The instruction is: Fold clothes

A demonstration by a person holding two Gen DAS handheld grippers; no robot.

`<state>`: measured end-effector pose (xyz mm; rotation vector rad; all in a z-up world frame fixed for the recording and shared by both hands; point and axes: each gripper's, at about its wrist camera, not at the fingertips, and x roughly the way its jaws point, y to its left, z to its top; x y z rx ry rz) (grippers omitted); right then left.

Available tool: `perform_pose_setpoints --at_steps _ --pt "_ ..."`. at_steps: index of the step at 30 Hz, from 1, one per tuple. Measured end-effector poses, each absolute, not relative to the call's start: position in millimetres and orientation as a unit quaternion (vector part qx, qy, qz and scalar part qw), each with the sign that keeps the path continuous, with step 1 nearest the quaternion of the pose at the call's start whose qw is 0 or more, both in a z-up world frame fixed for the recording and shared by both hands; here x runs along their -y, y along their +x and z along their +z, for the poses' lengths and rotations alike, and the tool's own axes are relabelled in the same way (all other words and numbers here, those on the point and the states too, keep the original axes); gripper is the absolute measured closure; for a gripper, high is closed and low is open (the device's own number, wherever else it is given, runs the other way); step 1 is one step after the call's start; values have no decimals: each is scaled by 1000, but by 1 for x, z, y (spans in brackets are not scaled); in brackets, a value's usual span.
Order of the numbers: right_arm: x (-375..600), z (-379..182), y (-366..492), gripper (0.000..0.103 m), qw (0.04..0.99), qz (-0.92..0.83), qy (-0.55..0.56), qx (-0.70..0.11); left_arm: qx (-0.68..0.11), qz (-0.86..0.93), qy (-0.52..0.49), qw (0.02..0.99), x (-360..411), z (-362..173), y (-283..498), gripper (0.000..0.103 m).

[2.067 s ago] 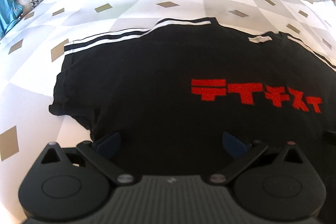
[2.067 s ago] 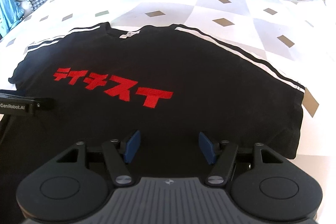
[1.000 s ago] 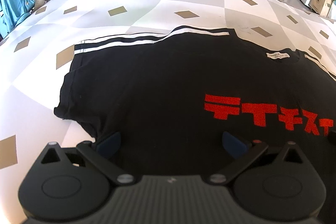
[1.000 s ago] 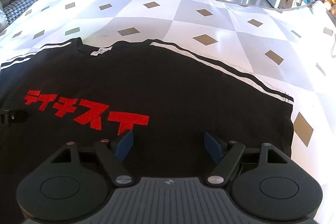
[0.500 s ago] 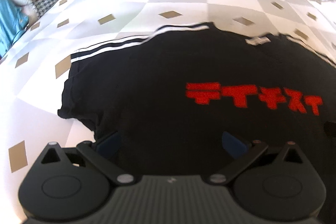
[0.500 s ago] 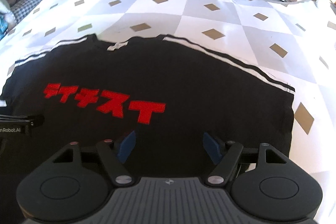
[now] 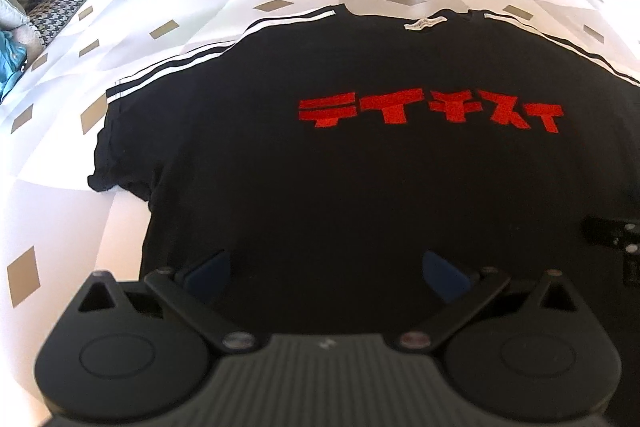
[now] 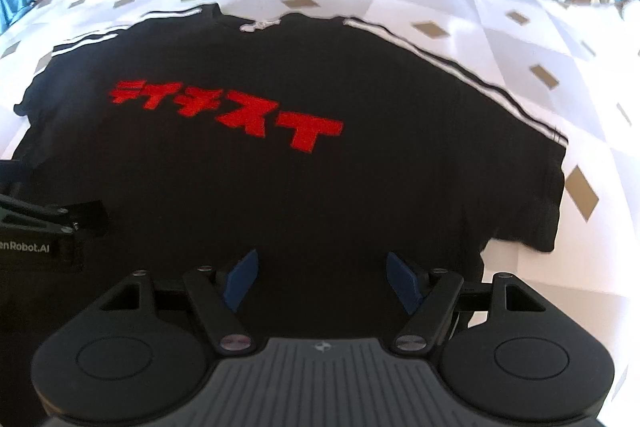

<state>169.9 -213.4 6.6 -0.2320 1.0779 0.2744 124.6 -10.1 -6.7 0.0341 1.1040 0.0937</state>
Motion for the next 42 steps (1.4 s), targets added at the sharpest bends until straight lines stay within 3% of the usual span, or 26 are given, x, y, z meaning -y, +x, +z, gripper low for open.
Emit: perform_pose_setpoints --at_steps 27,30,36,38,42 --pt "213 2 173 24 847 133 -112 -502 -522 42 -3 852 8 -8 126 0" --pt "213 8 176 34 844 133 -109 -508 -526 52 21 849 9 -2 127 0" --pt "213 32 168 35 859 134 -143 -472 -482 71 85 869 7 22 113 2" --pt "213 36 163 36 859 131 -171 -464 -480 75 98 869 5 24 107 7" --pt "212 37 150 37 853 124 -227 -453 -485 80 116 863 0 22 93 8"
